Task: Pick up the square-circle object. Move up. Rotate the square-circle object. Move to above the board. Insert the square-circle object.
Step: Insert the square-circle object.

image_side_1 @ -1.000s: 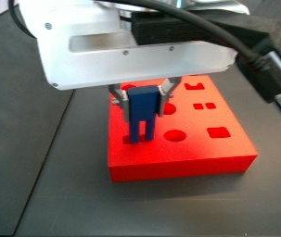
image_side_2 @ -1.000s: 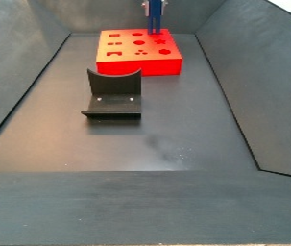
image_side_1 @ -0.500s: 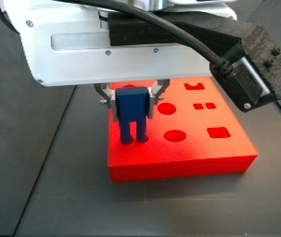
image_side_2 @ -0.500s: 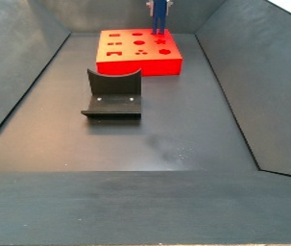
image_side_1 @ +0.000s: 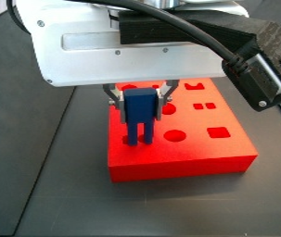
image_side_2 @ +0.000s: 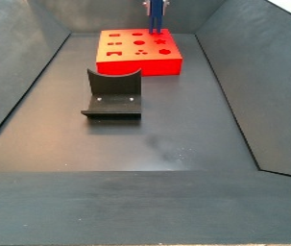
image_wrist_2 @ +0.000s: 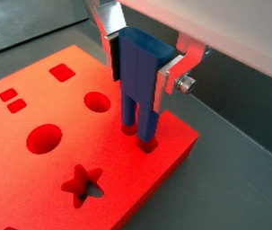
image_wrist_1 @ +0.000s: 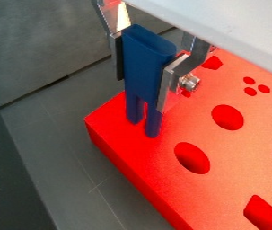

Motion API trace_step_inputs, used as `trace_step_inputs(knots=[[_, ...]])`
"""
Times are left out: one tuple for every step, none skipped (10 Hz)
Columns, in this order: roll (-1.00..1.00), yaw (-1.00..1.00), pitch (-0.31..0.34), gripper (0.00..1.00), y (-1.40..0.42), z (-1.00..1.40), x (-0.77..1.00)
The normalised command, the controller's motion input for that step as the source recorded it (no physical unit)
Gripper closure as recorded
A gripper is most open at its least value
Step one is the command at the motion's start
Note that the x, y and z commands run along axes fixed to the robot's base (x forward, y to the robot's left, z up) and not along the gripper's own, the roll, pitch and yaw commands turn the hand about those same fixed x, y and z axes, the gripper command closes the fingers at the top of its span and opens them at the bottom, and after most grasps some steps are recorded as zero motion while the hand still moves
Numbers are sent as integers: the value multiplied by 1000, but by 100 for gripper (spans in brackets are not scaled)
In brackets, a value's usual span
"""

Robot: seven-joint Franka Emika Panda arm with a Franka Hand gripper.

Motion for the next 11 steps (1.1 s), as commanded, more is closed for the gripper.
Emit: trace_step_inputs(knots=[[0, 186, 0, 100, 146, -171, -263], [0, 143, 0, 100, 154, -137, -280], [0, 109, 0, 100, 140, -146, -171], [-60, 9, 0, 100, 0, -274, 0], [-64, 0, 0, 100, 0, -409, 60], [-74, 0, -3, 100, -43, -600, 83], [-70, 0, -16, 100, -74, -666, 91], [-66, 0, 0, 100, -69, -589, 194], [-41, -71, 0, 100, -3, -231, 0], [0, 0, -13, 100, 0, 0, -80], [0, 0, 0, 100, 0, 0, 0]])
